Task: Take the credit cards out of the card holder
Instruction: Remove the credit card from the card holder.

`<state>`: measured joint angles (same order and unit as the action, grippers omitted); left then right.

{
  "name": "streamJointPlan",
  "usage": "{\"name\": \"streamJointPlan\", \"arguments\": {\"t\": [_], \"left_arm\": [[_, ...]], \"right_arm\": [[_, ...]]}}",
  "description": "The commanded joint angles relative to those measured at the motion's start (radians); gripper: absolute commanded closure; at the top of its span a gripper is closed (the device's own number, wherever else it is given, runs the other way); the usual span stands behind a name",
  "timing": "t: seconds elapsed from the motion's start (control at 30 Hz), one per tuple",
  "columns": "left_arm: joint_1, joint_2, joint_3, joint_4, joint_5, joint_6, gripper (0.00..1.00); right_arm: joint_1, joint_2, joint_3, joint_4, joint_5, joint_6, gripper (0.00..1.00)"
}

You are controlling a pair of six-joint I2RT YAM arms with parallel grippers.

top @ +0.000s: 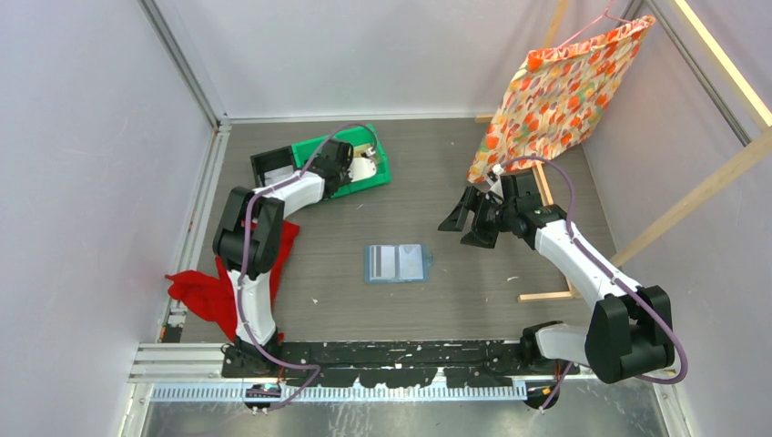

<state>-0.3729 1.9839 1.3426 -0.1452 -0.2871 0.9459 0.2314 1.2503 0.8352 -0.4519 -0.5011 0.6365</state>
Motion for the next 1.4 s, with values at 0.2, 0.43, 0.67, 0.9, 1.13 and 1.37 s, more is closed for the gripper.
{"name": "streamJointPlan", "arguments": {"t": [0.2,0.43,0.67,0.9,1.13,1.37], "left_arm": [[-0.04,-0.12,0.103,-0.146,-0.062,-0.068,0.61],[-0.08,-0.209,0.118,-0.346,-0.073,-0.12,0.6],[-0.143,-0.261,0.283,-0.612,-0.116,-0.408,0.64],[-0.192,-0.376,0.309,-0.796,0.095,-1.07,0.6],[-0.192,-0.569,-0.21,-0.478,0.535,-1.571,0.68],[-0.19,-0.724,-0.611,-0.088,0.641,-1.835,0.68]], "right_arm": [[-0.007,-0.036,0.019,-0.01,-0.013,-0.017,0.2],[-0.007,-0.066,0.022,-0.024,-0.015,-0.018,0.2],[-0.007,-0.067,0.002,-0.024,-0.01,-0.015,0.2],[0.034,-0.052,-0.017,0.026,0.015,0.022,0.2],[0.216,0.04,-0.006,0.139,0.109,0.097,0.37],[0.358,0.218,0.037,0.261,0.134,0.156,0.58]]}}
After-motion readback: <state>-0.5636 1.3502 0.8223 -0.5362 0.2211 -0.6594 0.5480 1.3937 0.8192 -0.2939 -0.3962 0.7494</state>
